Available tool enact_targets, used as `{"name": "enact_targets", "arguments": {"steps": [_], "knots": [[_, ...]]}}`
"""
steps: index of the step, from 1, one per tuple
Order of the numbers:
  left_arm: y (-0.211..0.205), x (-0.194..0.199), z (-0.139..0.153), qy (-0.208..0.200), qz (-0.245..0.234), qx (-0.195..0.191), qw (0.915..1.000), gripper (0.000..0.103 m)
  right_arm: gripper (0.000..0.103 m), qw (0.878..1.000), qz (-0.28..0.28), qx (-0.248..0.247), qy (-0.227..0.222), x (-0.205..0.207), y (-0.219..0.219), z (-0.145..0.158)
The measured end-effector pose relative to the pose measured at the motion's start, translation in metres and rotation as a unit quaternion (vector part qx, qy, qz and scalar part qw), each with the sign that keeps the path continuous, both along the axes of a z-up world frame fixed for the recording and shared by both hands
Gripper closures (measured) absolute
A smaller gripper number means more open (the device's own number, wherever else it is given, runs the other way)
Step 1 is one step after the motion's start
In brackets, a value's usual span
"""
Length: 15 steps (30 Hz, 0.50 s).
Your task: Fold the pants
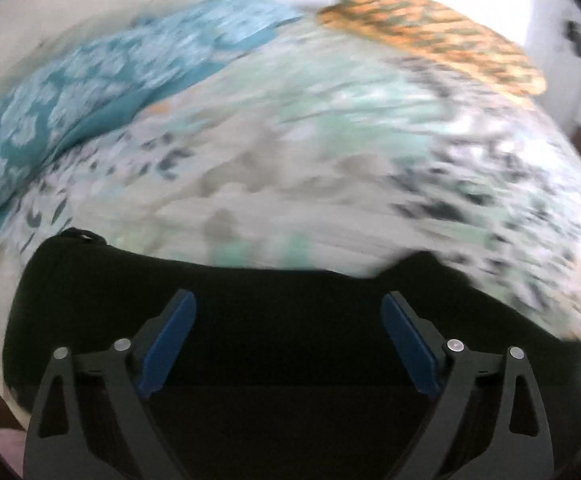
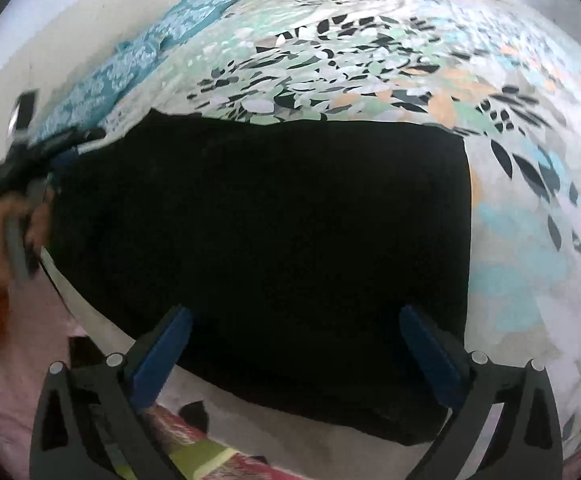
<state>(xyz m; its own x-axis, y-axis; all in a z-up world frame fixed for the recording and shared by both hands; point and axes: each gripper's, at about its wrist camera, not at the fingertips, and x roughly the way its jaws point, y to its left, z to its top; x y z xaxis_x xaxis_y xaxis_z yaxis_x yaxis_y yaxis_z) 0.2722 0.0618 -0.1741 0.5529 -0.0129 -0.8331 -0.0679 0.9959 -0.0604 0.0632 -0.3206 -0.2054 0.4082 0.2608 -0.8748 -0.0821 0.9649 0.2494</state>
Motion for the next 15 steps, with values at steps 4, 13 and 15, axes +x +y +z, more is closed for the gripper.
{"name": "enact_targets", "arguments": {"steps": [4, 13, 15], "knots": [[-0.018, 0.008, -0.034, 0.009, -0.044, 0.074, 0.9962, 0.0, 0.0, 1.0, -0.009, 0.005, 0.002, 0.001, -0.004, -0.001], [-0.026, 0.006, -0.031, 0.007, -0.046, 0.111, 0.9927, 0.0, 0.0, 1.0, -0.005, -0.005, -0.003, 0.001, -0.001, -0.002], [-0.028, 0.006, -0.032, 0.009, -0.047, 0.115, 0.9922, 0.0, 0.0, 1.0, -0.004, -0.004, -0.003, 0.001, -0.001, -0.002]]}}
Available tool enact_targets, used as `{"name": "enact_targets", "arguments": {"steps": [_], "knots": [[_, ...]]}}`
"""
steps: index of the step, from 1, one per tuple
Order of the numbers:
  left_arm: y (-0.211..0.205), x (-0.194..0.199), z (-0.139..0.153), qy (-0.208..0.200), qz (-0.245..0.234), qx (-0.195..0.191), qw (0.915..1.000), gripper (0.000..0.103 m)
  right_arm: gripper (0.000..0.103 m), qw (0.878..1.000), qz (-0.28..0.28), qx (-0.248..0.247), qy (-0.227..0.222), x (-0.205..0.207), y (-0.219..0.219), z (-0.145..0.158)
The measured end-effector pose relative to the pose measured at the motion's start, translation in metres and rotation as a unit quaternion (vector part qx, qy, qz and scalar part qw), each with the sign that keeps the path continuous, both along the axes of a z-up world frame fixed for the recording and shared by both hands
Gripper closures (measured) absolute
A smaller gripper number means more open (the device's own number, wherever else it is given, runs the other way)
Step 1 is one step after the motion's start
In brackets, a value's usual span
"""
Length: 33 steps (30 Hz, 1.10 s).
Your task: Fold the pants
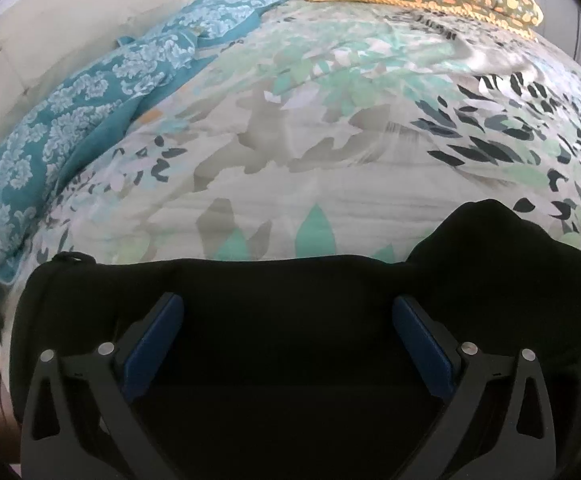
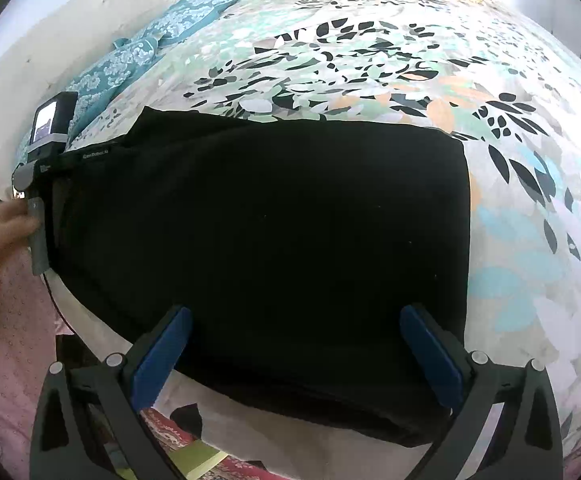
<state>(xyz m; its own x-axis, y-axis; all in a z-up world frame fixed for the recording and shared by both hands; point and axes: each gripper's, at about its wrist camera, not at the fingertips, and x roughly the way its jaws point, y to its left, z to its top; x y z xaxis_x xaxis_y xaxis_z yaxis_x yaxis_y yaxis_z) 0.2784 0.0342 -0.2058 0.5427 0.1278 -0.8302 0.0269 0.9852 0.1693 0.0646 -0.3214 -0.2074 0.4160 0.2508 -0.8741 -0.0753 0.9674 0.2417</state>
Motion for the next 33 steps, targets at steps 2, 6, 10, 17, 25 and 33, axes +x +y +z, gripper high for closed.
{"name": "enact_targets", "arguments": {"steps": [2, 6, 10, 17, 25, 33], "knots": [[0.0002, 0.0001, 0.0002, -0.001, 0.0, -0.002, 1.0, 0.0, 0.0, 1.0, -0.001, 0.002, 0.0, 0.0, -0.0008, 0.0001], [0.0005, -0.0007, 0.0008, 0.0, 0.0, -0.002, 1.0, 0.0, 0.0, 1.0, -0.003, 0.003, 0.004, 0.0015, -0.0014, -0.0006], [0.0003, -0.0008, 0.001, 0.0, 0.0, -0.002, 1.0, 0.0, 0.0, 1.0, -0.003, 0.0, 0.005, 0.0019, -0.0007, -0.0007], [0.0005, -0.0008, 0.001, 0.0, 0.0, -0.002, 1.0, 0.0, 0.0, 1.0, 0.0, -0.003, 0.003, 0.0023, -0.0005, -0.0004], [0.0007, -0.0007, 0.001, 0.0, 0.0, -0.002, 1.0, 0.0, 0.0, 1.0, 0.001, -0.005, 0.001, 0.0027, 0.0003, -0.0013], [0.0006, -0.0007, 0.001, 0.0, 0.0, -0.002, 1.0, 0.0, 0.0, 1.0, 0.001, -0.007, -0.002, 0.0023, -0.0007, -0.0021]]}}
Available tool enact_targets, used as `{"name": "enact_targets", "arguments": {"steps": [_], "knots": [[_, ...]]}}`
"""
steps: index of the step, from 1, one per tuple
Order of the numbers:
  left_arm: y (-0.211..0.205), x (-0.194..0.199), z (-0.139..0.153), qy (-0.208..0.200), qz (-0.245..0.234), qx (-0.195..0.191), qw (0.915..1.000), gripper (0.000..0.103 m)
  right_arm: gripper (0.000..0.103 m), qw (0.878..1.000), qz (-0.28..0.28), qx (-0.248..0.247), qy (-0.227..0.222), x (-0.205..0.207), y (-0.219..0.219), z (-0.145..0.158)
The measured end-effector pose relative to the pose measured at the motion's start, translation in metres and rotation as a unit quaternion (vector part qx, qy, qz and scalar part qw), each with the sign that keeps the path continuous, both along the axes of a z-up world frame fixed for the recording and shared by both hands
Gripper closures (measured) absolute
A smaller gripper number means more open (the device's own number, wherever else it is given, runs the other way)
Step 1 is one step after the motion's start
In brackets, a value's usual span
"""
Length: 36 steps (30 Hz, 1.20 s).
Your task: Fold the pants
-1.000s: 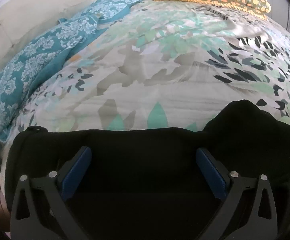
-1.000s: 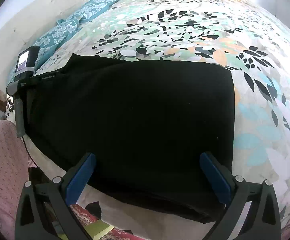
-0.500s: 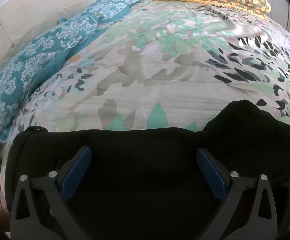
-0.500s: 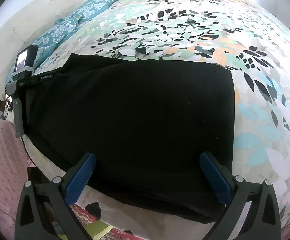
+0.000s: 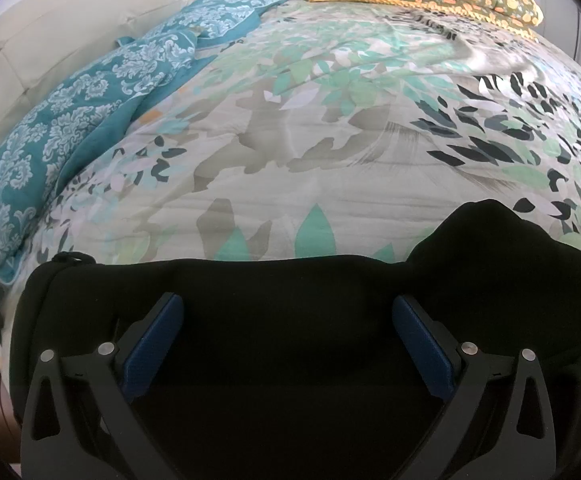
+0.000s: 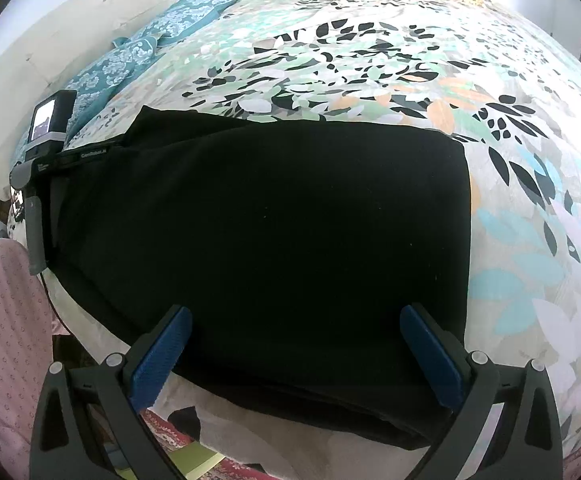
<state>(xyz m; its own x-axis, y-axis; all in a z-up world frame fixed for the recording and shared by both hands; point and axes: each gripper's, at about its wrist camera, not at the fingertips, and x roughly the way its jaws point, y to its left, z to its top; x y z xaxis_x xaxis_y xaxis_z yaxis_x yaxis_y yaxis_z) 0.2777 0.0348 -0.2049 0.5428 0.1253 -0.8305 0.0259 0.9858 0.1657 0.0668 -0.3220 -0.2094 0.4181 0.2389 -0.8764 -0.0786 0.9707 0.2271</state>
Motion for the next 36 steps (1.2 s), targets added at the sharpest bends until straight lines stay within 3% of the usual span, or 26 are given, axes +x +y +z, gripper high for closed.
{"name": "enact_targets", "arguments": {"steps": [36], "knots": [[-0.0004, -0.0001, 0.0, 0.0, 0.001, 0.001, 1.0, 0.0, 0.0, 1.0, 0.006, -0.006, -0.01, 0.0001, 0.0014, -0.0005]]}}
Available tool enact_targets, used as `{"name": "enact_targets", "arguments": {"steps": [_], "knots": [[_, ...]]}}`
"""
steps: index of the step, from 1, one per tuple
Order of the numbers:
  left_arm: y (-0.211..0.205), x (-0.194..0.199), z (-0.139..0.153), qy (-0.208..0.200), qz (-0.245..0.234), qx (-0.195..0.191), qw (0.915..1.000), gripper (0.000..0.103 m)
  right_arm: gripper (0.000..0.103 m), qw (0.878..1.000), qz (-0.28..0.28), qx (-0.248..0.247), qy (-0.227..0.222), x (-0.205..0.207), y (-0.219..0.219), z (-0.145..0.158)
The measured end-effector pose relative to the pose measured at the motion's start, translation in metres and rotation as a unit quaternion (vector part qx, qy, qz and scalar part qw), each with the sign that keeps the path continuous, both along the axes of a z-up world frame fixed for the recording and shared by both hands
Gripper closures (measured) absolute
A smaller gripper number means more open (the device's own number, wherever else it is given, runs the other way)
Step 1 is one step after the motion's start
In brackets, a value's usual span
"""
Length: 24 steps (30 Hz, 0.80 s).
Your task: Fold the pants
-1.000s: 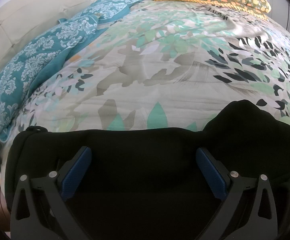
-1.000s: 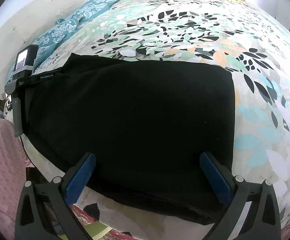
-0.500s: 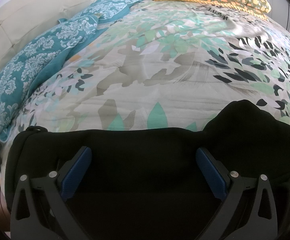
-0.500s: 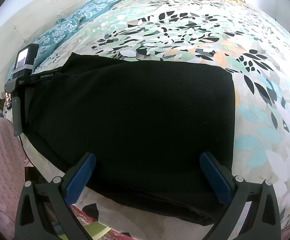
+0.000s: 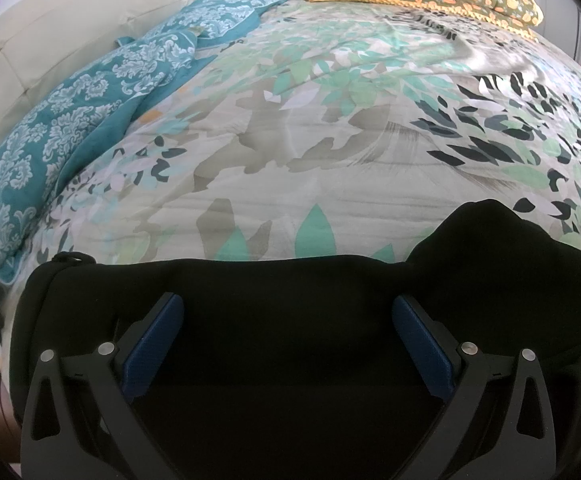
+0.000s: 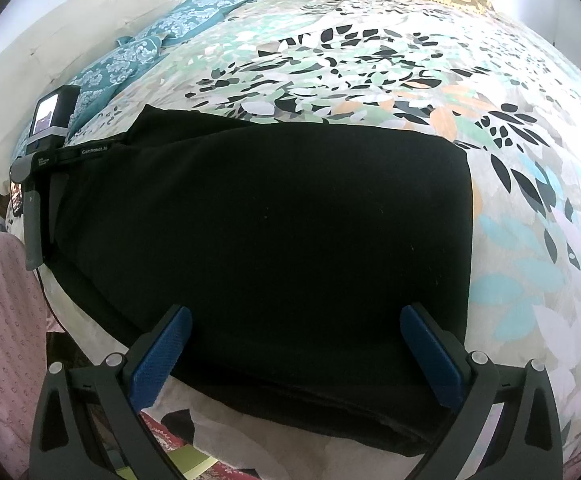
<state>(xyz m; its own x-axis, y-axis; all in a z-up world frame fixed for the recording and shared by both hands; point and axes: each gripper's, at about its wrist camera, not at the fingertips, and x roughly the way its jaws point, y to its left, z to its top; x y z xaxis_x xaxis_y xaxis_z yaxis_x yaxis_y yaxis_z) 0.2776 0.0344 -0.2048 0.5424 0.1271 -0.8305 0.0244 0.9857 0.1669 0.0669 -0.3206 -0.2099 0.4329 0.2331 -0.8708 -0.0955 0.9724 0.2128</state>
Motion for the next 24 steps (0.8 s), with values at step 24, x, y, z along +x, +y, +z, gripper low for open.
{"name": "enact_targets", "arguments": {"steps": [24], "knots": [[-0.0001, -0.0001, 0.0, 0.0, 0.0, 0.0, 1.0, 0.0, 0.0, 1.0, 0.003, -0.002, -0.005, 0.0032, -0.0007, -0.0006]]}}
